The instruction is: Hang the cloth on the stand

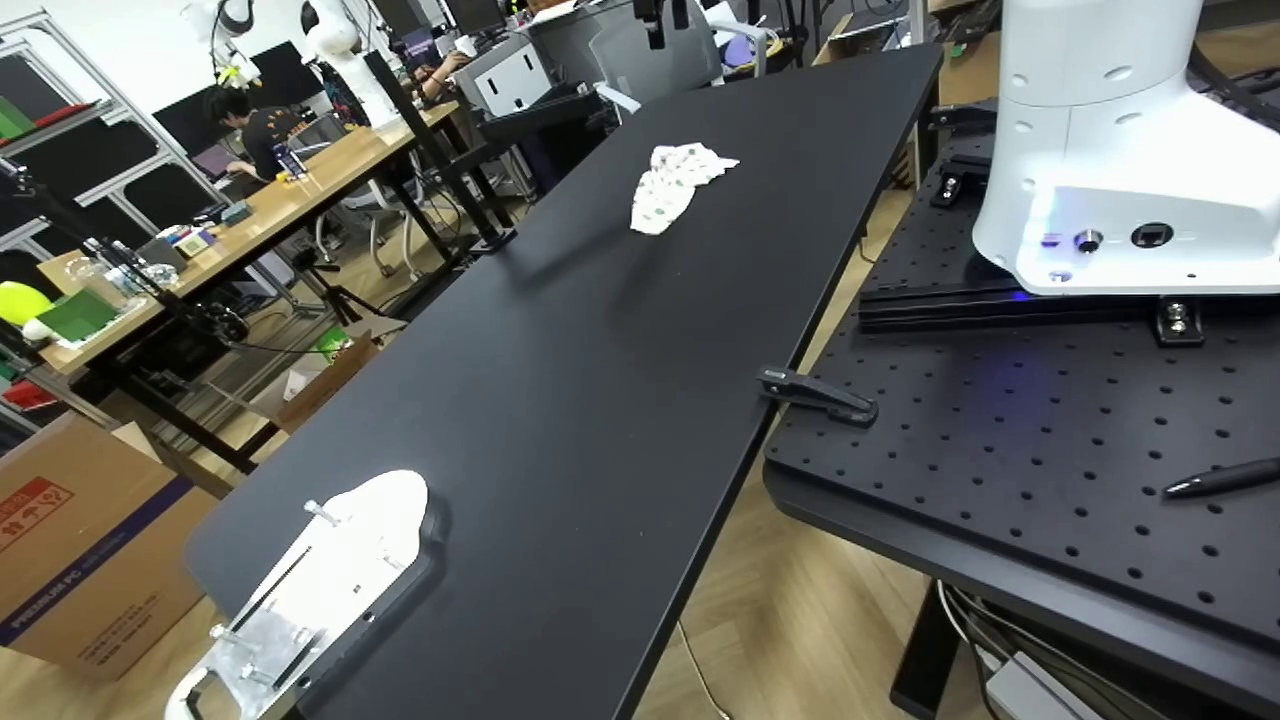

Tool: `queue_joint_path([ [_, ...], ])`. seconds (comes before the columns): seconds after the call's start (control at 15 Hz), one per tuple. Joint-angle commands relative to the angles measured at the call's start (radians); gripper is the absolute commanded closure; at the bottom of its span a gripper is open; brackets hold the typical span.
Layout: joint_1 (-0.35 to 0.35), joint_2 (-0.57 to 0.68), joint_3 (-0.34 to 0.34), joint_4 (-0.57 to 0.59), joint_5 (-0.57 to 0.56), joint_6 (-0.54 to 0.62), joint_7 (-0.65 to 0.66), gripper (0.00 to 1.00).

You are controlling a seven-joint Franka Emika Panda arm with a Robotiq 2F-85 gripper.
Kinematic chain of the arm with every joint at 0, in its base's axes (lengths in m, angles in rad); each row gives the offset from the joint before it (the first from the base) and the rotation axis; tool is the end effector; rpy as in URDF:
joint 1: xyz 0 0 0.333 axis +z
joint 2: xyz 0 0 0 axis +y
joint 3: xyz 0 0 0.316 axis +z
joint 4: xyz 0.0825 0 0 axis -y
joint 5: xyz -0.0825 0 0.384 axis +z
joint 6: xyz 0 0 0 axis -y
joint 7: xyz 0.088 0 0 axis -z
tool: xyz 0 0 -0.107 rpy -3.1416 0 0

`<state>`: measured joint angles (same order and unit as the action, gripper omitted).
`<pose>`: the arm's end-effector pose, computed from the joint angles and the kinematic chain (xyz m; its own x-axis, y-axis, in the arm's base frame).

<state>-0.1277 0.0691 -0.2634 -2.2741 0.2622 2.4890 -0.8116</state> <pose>0.4982 -0.2063 0.3418 0.9528 0.2164 0.2131 0.2258 -0.9740 -0.0205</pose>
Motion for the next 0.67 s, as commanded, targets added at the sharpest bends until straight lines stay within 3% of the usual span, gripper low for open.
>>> queue_joint_path([
  [0.0,-0.04,0.128,0.057,0.074,0.004,0.13,-0.008,0.0],
  [0.2,-0.079,0.248,0.114,0.139,0.003,0.22,-0.008,0.0],
  [0.6,-0.179,0.434,0.241,0.287,-0.03,0.223,-0.003,0.0],
])
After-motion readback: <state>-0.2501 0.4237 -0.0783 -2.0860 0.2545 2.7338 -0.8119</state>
